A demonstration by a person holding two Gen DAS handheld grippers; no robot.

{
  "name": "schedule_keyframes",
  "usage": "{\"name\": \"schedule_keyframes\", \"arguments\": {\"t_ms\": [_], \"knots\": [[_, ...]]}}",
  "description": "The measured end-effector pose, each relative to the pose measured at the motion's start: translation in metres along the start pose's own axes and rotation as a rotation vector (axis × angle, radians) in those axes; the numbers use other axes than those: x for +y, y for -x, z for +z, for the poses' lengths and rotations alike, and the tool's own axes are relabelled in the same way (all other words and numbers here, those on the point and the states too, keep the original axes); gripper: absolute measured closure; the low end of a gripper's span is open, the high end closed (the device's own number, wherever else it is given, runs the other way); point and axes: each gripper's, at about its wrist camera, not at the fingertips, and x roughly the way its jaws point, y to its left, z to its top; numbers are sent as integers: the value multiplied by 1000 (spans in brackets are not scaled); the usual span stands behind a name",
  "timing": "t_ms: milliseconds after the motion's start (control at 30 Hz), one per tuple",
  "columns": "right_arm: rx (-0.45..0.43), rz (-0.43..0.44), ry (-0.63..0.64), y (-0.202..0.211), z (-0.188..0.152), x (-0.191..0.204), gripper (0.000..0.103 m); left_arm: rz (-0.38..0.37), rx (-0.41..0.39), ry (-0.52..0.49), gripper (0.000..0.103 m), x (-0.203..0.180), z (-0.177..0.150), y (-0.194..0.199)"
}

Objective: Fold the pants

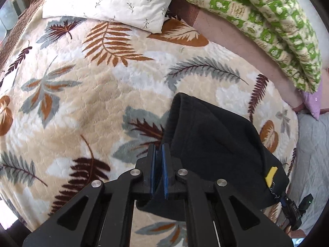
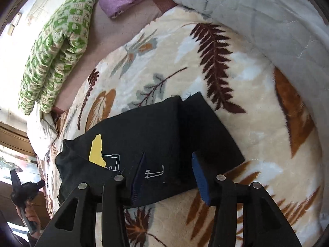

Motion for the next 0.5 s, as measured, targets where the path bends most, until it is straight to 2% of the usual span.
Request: {"name": "schedule_keyframes", "arguments": {"t_ms": [67, 133, 167, 200, 300, 367, 400, 500], "knots": [[18, 12, 9, -5, -2, 2, 60, -16, 23, 20, 99, 5, 9, -11], [41, 24, 17, -9, -3, 6, 88, -49, 51, 54, 99, 10, 18, -23], [50, 52, 15, -10, -1, 6, 98, -68, 65, 70, 99, 12, 23, -30], [54, 85, 5, -9, 1, 7, 98, -84, 81, 88, 99, 14, 27, -37], [-8, 179, -43, 5, 17, 11, 98, -144, 136, 129, 95, 12, 38, -56], [-72, 250, -113, 13, 35, 9, 98, -173, 163, 139, 81, 6, 45, -67], [-100, 279, -146, 13, 46, 9, 98, -183, 163, 143, 79, 3, 48, -69], [-132, 288, -219, 2, 70, 5, 98, -188, 164, 153, 76, -3, 58, -75]]}}
